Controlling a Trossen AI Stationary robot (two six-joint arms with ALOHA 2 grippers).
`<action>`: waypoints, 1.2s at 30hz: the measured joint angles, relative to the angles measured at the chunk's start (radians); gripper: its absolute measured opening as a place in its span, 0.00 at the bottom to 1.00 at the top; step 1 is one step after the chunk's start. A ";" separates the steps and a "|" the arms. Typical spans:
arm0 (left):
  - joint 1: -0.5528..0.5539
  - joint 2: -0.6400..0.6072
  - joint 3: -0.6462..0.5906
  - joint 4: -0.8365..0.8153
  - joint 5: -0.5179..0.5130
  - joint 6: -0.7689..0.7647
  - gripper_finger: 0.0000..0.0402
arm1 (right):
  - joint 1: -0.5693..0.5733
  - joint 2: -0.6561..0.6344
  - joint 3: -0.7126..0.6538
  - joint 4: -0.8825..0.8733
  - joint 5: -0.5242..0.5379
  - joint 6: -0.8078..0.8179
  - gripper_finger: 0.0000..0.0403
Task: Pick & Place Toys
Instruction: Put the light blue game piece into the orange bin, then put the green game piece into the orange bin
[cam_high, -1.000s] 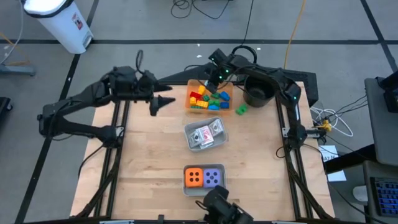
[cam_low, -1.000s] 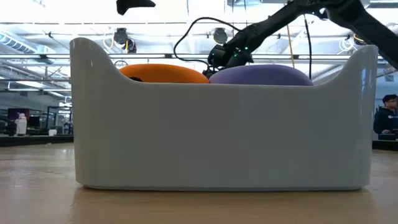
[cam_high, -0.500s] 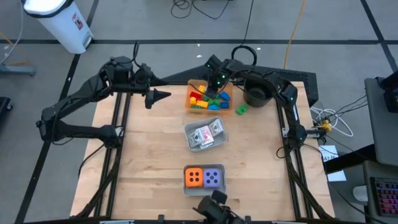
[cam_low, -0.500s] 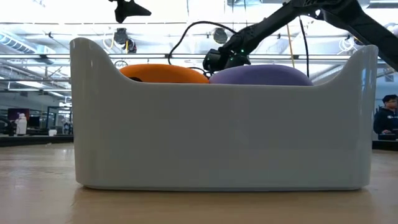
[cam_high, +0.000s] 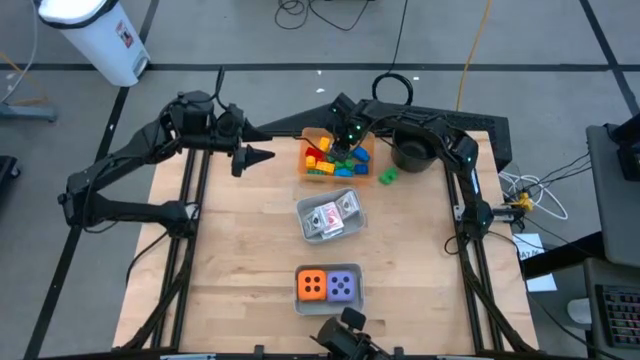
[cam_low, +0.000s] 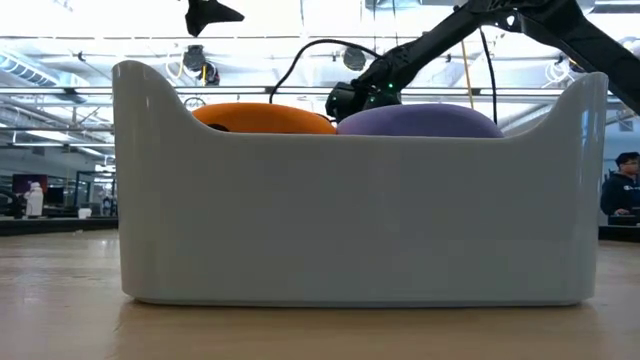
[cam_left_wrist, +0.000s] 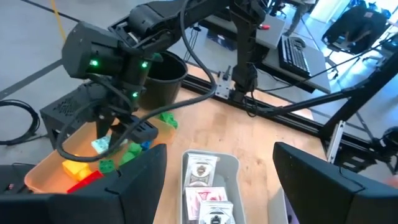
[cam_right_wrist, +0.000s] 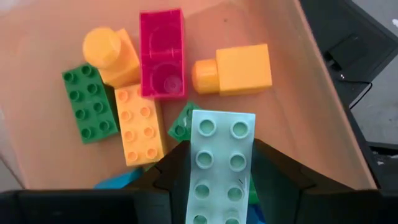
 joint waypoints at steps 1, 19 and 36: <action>-0.003 0.000 0.000 0.000 0.000 0.000 0.73 | 0.000 0.000 0.000 0.008 0.000 0.007 0.34; -0.066 0.000 0.000 0.001 -0.004 -0.024 0.73 | -0.005 -0.087 0.000 0.029 -0.001 0.008 0.57; -0.066 0.000 0.000 0.002 -0.005 0.004 0.73 | -0.005 -0.439 0.000 -0.125 0.007 0.016 0.53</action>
